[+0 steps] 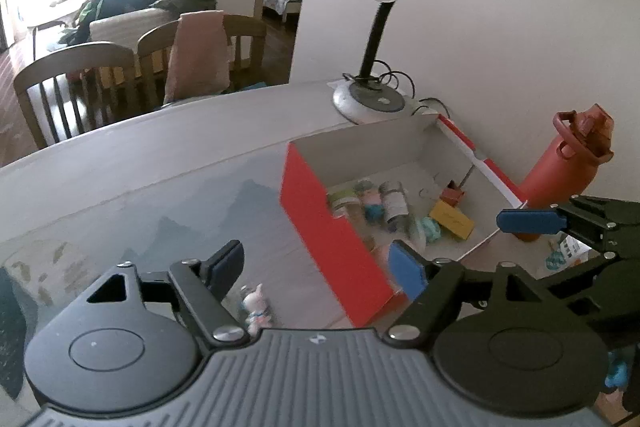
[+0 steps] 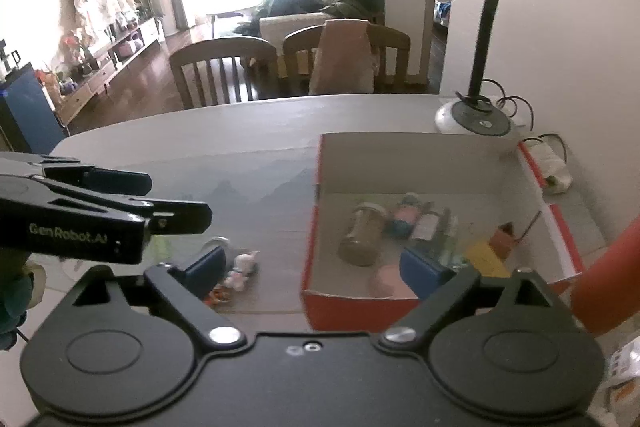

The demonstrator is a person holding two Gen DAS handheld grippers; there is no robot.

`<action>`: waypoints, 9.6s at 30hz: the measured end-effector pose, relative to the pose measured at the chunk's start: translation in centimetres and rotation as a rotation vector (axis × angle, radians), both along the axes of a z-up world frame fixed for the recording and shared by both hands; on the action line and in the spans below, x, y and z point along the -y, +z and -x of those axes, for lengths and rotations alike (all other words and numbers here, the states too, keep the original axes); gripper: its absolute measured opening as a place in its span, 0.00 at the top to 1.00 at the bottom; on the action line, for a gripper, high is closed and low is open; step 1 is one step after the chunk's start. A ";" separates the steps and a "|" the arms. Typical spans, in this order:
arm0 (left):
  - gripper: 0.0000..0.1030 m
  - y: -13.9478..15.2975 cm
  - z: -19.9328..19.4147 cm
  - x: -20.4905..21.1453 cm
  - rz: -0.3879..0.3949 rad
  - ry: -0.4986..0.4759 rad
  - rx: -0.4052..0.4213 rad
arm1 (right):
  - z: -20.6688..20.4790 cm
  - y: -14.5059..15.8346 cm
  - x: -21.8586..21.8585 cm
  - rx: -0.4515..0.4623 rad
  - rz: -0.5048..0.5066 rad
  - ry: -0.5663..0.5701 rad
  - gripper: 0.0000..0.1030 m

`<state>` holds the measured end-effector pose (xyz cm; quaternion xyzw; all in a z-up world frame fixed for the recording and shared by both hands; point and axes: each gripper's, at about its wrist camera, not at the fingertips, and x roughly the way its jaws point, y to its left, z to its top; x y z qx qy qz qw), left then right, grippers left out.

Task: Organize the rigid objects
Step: 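Withdraw both tools from the box over the remaining table items, then grasp the lime-green stick with the left tool while the right tool grasps the orange figure, then carry the green stick and orange figure with both tools into the box, then open both tools to release the green stick and orange figure, then withdraw both tools from the box toward the tape dispenser and bunny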

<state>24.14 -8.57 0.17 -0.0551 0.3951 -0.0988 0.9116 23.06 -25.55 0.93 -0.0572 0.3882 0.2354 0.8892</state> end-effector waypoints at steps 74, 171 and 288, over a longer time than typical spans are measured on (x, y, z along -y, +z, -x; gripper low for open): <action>0.27 -16.2 -0.7 -13.0 -0.018 0.239 -0.143 | -0.5 -14.6 -12.7 -0.176 0.071 0.201 0.37; 0.84 -4.1 -10.0 11.1 -0.040 -0.098 -0.049 | -13.9 -0.3 10.8 0.043 -0.062 -0.114 0.95; 0.21 -5.6 4.2 -8.3 -0.027 0.064 -0.031 | 1.8 -1.9 -5.6 -0.036 -0.101 0.077 0.06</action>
